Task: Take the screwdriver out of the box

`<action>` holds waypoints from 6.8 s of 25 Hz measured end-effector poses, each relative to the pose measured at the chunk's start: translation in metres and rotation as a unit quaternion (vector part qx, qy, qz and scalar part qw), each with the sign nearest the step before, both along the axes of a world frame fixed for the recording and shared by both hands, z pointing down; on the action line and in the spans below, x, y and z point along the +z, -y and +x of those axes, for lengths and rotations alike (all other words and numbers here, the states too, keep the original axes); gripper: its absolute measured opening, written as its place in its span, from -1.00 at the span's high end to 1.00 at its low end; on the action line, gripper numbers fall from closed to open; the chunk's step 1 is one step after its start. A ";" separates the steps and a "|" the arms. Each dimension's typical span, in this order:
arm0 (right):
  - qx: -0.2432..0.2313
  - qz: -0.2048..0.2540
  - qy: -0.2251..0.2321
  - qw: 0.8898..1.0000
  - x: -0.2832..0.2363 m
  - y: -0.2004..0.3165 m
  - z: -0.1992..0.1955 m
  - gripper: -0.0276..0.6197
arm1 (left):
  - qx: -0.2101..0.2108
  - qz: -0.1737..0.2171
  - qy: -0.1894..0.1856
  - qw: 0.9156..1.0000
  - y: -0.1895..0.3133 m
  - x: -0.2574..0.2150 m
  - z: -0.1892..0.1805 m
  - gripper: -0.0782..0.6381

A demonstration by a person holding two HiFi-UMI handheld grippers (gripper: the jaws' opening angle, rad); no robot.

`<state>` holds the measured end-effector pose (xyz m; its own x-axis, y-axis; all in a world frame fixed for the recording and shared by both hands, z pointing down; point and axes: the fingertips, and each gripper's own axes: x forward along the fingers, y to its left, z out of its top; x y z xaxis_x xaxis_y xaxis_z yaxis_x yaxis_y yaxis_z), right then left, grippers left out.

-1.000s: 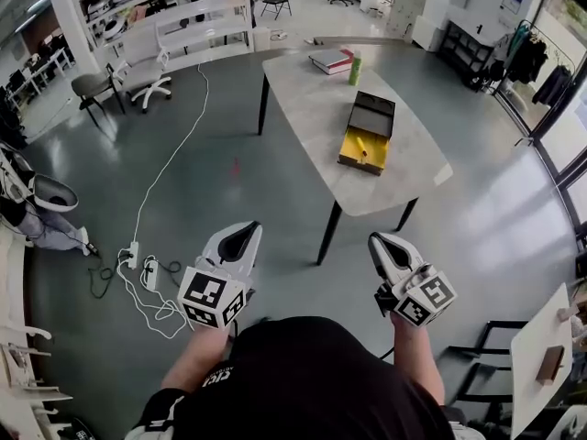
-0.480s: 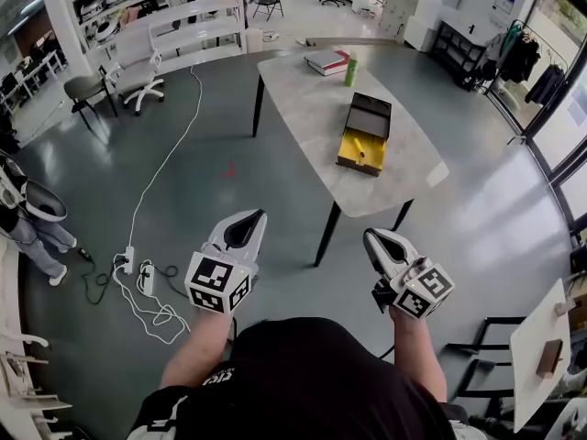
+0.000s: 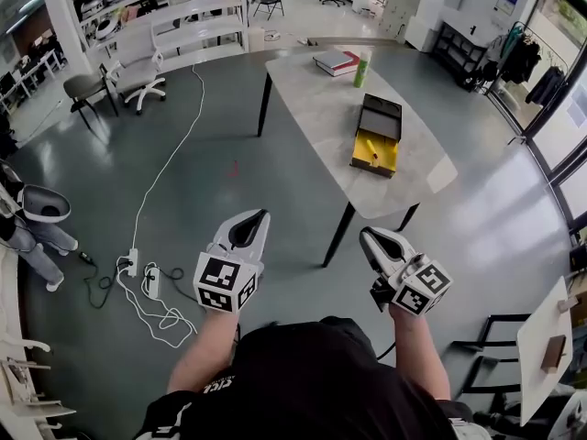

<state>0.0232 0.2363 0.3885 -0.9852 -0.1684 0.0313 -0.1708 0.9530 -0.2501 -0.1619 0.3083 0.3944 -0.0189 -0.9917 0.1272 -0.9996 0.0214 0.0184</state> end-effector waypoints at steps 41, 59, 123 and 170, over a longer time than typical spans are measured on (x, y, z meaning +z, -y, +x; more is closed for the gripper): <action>-0.032 -0.059 0.000 0.998 0.042 0.239 -0.008 0.76 | 0.044 -0.051 0.008 0.998 0.275 0.024 0.023 0.78; 0.028 -0.082 -0.013 0.996 0.062 0.331 0.005 0.76 | 0.122 -0.069 -0.001 0.990 0.399 0.052 0.040 0.78; 0.245 -0.185 0.019 0.952 0.127 0.465 0.039 0.80 | 0.480 -0.295 0.188 0.804 0.590 0.252 0.117 0.53; 0.315 -0.201 0.012 0.928 0.121 0.477 0.073 0.81 | 0.608 -0.356 0.457 0.542 0.597 0.398 0.121 0.60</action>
